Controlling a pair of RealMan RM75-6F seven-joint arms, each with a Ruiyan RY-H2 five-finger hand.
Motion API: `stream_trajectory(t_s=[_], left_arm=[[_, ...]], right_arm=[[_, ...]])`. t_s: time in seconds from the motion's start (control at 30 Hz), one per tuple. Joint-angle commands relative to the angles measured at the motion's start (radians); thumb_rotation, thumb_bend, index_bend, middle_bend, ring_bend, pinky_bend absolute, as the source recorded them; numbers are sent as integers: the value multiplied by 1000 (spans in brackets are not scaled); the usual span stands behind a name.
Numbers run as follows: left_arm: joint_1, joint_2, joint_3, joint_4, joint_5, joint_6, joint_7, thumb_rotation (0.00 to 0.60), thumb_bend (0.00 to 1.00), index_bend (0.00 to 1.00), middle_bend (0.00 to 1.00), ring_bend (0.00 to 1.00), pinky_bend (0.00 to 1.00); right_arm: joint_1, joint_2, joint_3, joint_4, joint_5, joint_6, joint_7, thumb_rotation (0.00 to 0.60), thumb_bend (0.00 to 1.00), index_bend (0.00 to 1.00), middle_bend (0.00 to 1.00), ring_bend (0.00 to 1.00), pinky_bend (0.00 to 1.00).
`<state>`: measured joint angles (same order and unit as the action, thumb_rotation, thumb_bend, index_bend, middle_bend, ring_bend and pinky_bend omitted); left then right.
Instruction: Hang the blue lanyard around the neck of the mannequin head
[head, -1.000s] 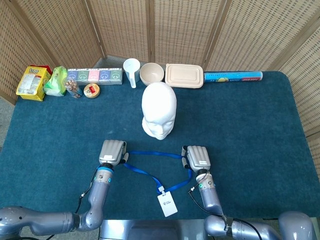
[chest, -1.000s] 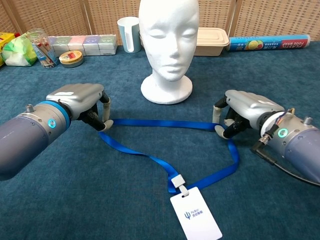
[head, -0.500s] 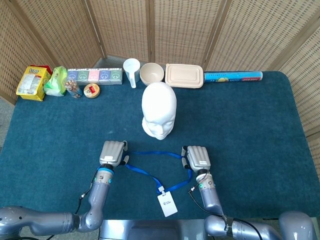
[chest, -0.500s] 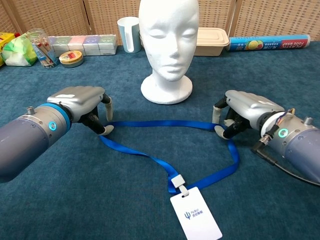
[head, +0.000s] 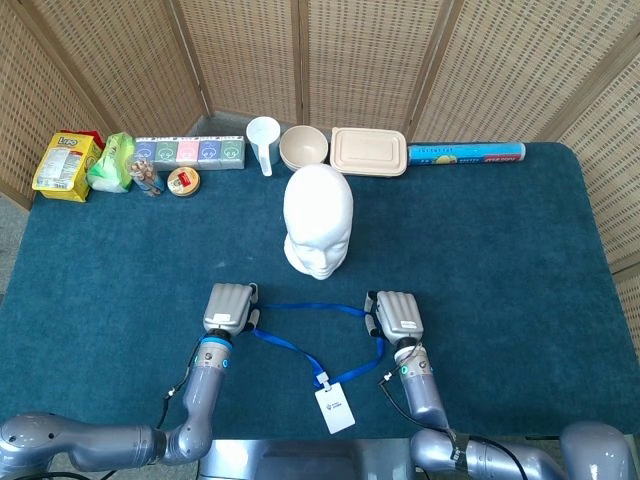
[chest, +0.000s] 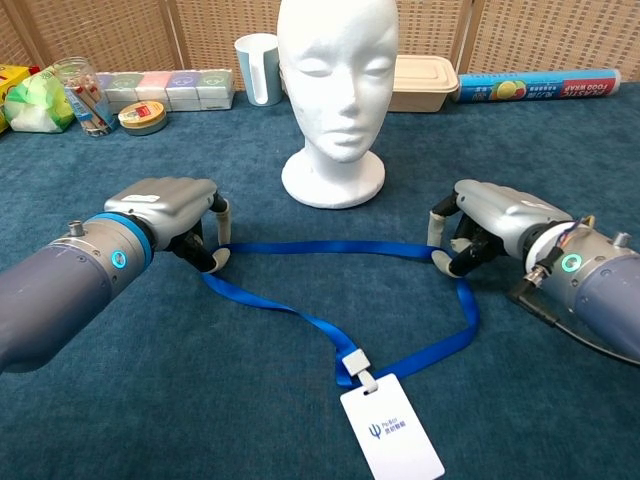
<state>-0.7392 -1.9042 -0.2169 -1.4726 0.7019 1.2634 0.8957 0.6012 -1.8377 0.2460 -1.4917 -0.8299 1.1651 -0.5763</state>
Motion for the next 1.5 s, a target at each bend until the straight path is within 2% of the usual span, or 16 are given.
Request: stream_trajectory(t_s=[0.03,0.4,0.67,0.9,1.5], left_arm=[[0,-1,0,0,-2,-2,2,516,440,471,1000,1000,1000],[1,-5,-4,2,-12,-4,5,517,463,477,1000,1000,1000],[2,-9,-15,16,-13,3,0,558,463,485,1000,1000,1000],[-2,-17,-21,26,-17,1,5,599,468,546,1000,1000,1000],[11,-13,-14,17,3,14,-9,597,550,657,1000,1000,1000]], right_arm=[[0,1,1,-1,3,-2,4,600,533,606,953,1000,1000],[1,3,-1,-4,8,-2,9,600,534,606,954,1000,1000],[1,2,-3,0,11,-3,12,600,534,606,954,1000,1000],[2,2,-2,0,16,-3,13,600,535,606,954,1000,1000],[-2,11,-2,-21,13,5,26,600,538,607,953,1000,1000]])
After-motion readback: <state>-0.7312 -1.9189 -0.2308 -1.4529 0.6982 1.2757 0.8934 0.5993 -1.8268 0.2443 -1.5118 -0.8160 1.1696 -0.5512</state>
